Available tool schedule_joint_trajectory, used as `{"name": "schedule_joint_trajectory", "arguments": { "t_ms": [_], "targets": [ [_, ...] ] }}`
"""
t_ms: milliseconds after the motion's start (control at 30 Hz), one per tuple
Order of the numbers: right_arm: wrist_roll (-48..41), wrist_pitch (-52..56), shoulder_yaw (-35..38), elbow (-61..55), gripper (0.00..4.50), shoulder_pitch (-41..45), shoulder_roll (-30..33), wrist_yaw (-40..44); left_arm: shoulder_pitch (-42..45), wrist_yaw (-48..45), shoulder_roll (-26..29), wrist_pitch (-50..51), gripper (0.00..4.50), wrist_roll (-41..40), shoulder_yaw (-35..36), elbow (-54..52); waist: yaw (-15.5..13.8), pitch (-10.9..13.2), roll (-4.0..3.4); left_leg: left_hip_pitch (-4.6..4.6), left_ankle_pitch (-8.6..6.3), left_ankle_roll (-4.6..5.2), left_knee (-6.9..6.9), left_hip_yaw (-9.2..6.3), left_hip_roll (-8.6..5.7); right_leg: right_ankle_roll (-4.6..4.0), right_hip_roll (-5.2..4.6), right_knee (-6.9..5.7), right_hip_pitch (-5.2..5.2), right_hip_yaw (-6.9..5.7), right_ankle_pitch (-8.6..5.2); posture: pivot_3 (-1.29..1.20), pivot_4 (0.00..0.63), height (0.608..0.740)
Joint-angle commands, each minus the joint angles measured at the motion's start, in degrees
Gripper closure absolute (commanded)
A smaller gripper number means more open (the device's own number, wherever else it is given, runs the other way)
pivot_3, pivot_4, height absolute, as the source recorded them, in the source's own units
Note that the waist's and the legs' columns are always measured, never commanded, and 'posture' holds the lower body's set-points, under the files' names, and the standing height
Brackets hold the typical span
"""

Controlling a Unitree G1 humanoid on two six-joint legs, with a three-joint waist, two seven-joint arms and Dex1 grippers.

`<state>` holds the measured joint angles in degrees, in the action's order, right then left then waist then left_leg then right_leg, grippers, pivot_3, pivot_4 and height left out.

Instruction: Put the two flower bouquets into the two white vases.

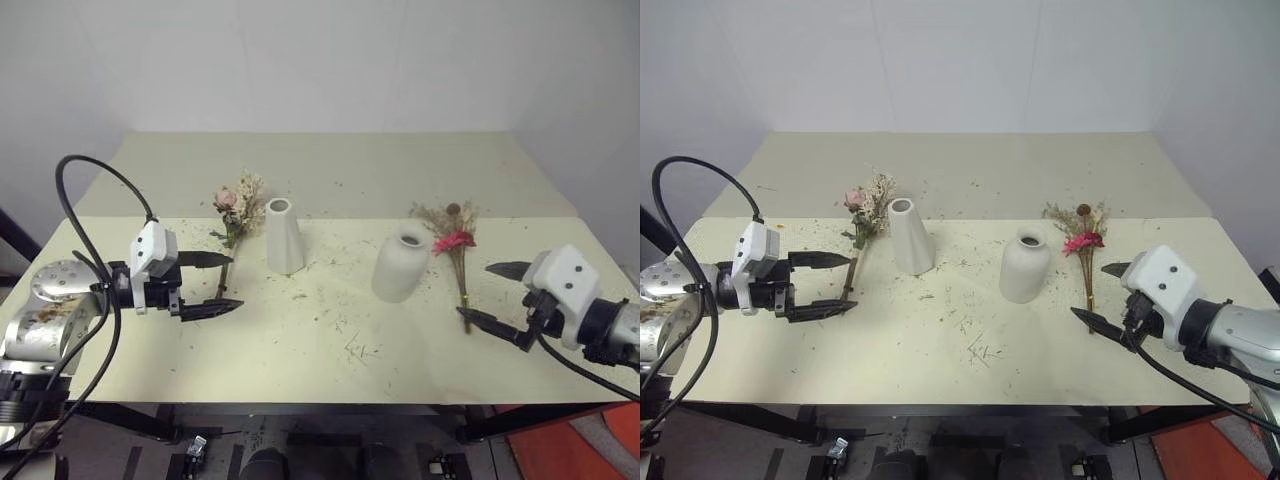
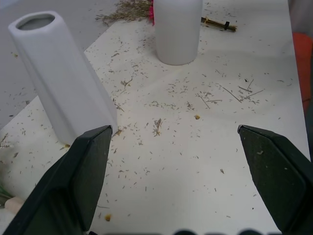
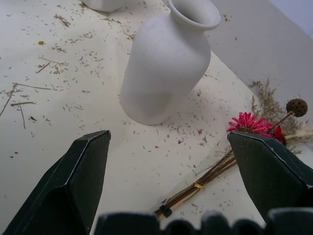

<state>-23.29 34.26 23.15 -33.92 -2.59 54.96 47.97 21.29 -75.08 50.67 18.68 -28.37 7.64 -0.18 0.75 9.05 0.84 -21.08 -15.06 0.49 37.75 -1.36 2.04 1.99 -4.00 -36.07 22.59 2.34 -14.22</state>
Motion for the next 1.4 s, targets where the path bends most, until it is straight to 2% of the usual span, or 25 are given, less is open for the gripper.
{"name": "schedule_joint_trajectory", "arguments": {
  "t_ms": [33, 367, 567, 633, 800, 900, 967, 1100, 1300, 1400],
  "targets": [
    [-0.1, 0.22, 2.75, -1.97, 0.0, -0.03, 1.17, -0.06, 1.66, 0.16, -0.25, -1.37, 0.02, 0.63, -0.22, 0.32, 0.0, 0.0, 0.0, 0.0, 0.0, 0.0, 0.0, 0.0, 0.0, 0.0, 0.0, 0.0, 0.0, 0.0, 0.0, 0.0, 0.15, 0.74],
    [1.63, 0.61, 3.15, -0.61, 0.0, -0.81, 2.56, 0.18, 2.1, 0.24, -1.08, -1.21, 0.02, 1.37, -1.39, -0.58, 0.18, 0.0, 0.0, 0.01, 0.0, 0.0, 0.01, 0.01, 0.0, 0.0, 0.0, -0.01, -0.01, 0.02, 0.0, 0.0, 0.15, 0.74],
    [0.17, 5.91, 1.06, 0.94, 0.0, 3.2, 3.4, -1.17, 2.67, 0.33, -1.32, -1.09, 0.02, 0.97, -1.0, -0.69, 0.1, 0.0, 0.0, 0.02, 0.0, 0.0, 0.01, 0.0, 0.0, 0.0, 0.0, -0.02, -0.01, 0.01, 0.0, 0.0, 0.15, 0.74],
    [-0.27, 11.5, -1.91, 3.69, 0.0, 7.68, 3.93, -2.94, 3.7, 0.85, -2.1, -1.04, 0.02, 0.94, -1.64, -1.41, 0.11, 0.0, 0.0, 0.01, 0.0, 0.0, 0.01, 0.01, -0.01, 0.0, -0.01, -0.01, -0.01, 0.01, 0.0, 0.0, 0.15, 0.74],
    [1.61, 24.48, -13.69, 15.87, 0.0, 25.17, 1.87, -8.71, 7.43, 0.33, -3.05, -2.13, 0.02, 4.07, -7.12, -4.5, 0.22, 0.01, 0.01, 0.04, 0.0, 0.0, 0.04, 0.01, -0.02, -0.02, 0.0, -0.01, -0.03, 0.02, 0.05, 0.0, 0.15, 0.74],
    [5.74, 28.48, -19.13, 31.27, 0.0, 39.75, -4.49, -15.27, 12.28, 1.25, -6.34, -2.92, 0.02, 6.52, -11.6, -4.68, 0.44, 0.01, 0.01, 0.01, 0.01, 0.0, 0.05, 0.01, -0.01, -0.04, 0.04, -0.02, 0.01, 0.06, 0.06, 0.0, 0.15, 0.74],
    [7.86, 28.83, -22.08, 38.45, 0.0, 44.88, -6.66, -16.31, 14.93, 3.07, -8.46, -3.29, 0.02, 9.48, -14.15, -3.67, 0.29, 0.01, 0.01, -0.07, 0.01, -0.01, 0.03, 0.03, -0.09, -0.04, -0.03, -0.01, 0.1, 0.07, 0.09, 0.0, 0.15, 0.74],
    [10.49, 27.75, -25.79, 49.78, 0.0, 50.87, -9.86, -16.08, 18.73, 4.63, -11.06, -4.41, 0.02, 14.46, -18.44, -1.09, 0.0, -0.01, -0.03, -0.3, 0.0, 0.01, 0.0, 0.0, -0.07, -0.04, 0.01, -0.04, 0.3, 0.05, 0.07, 0.0, 0.15, 0.74],
    [12.96, 26.88, -28.43, 57.8, 0.0, 54.62, -11.63, -15.06, 21.77, 5.82, -13.33, -5.23, 0.02, 16.68, -19.22, 2.06, 0.12, -0.03, -0.06, -0.84, 0.02, 0.01, 0.08, 0.03, -0.12, 0.02, -0.08, -0.17, 0.74, 0.04, 0.11, 0.0, 0.15, 0.74],
    [13.02, 25.88, -27.91, 60.27, 0.56, 55.56, -12.69, -15.23, 21.4, 5.15, -13.43, -6.17, 0.0, 17.33, -19.65, 2.56, 0.25, -0.05, -0.1, -0.78, 0.02, 0.01, 0.07, 0.02, -0.11, 0.02, -0.07, -0.14, 0.7, 0.04, 0.11, 0.0, 0.15, 0.74]
  ]
}}
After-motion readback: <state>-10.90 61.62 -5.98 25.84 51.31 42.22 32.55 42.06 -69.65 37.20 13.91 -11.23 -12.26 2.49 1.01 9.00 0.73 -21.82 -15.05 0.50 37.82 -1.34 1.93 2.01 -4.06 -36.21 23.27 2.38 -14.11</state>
